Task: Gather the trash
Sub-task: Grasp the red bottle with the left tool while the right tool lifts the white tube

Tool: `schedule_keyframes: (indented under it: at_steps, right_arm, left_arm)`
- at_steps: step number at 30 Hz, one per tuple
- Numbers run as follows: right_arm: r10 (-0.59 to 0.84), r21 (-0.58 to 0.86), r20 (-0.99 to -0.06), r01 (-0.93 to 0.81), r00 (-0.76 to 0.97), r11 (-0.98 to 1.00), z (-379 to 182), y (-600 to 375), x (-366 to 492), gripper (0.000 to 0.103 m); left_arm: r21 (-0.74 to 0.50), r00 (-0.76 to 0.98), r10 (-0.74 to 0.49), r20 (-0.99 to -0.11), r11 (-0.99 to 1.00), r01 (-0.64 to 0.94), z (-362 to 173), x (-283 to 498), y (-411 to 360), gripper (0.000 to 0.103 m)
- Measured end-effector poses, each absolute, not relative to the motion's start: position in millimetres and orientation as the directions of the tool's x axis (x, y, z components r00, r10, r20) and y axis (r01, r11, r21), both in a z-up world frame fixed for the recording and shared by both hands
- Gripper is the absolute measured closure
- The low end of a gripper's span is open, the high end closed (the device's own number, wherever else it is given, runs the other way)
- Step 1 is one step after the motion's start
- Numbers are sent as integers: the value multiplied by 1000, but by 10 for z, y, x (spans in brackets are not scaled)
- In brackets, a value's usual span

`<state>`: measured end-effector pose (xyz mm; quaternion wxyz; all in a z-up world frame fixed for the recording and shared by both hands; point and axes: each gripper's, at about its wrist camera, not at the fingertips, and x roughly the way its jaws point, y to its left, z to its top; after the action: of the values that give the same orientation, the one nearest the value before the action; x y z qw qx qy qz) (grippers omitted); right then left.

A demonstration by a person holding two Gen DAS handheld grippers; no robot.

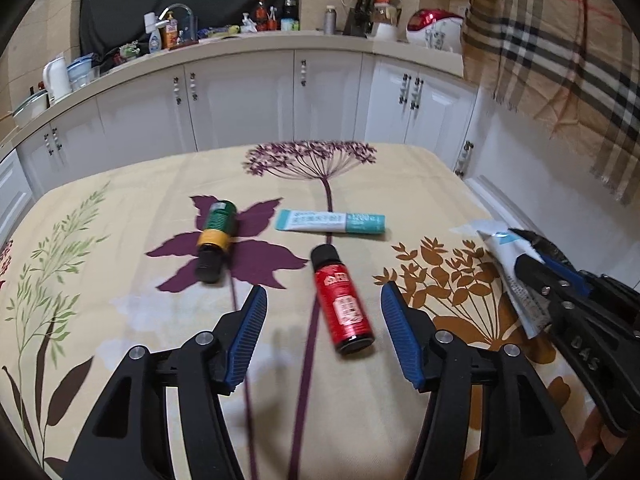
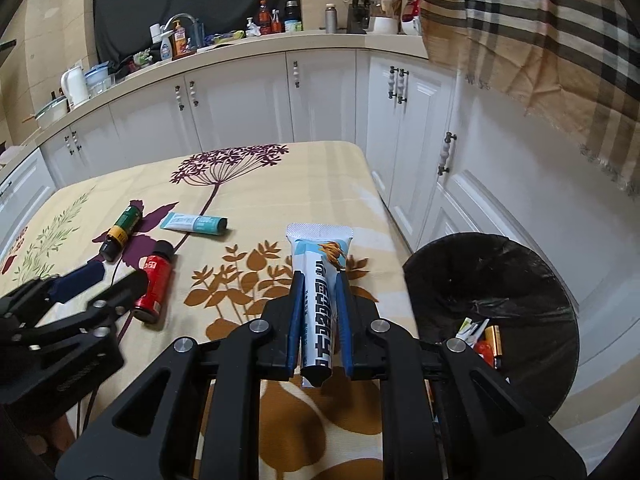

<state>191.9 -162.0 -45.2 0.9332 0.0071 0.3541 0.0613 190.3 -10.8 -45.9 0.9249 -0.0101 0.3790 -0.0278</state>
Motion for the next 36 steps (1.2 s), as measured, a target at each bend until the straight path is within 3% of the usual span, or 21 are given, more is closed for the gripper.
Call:
schedule_keyframes:
  at_steps: [3, 6, 8, 9, 36]
  right_arm:
    - [128, 67, -660, -112, 740, 992, -458, -1664, 1930, 88]
    - [139, 79, -662, -116, 737, 990, -477, -1687, 1943, 88]
    - [146, 85, -662, -120, 735, 989, -479, -1690, 1944, 88]
    - [149, 86, -660, -122, 736, 989, -476, -1689, 1942, 88]
    - [211, 98, -607, -191, 766, 977, -296, -1431, 1744, 89]
  left_arm:
    - [-33, 684, -58, -727, 998, 50, -523, 1982, -159, 45]
    - [-44, 660, -67, -749, 998, 50, -569, 2023, -160, 58]
    - [-55, 642, -76, -763, 997, 53, -601, 2044, -149, 74]
    - [-60, 638, -81, -766, 997, 54, -609, 2049, -143, 76]
    - [-17, 774, -16, -633, 1000, 6, -262, 1504, 181, 79]
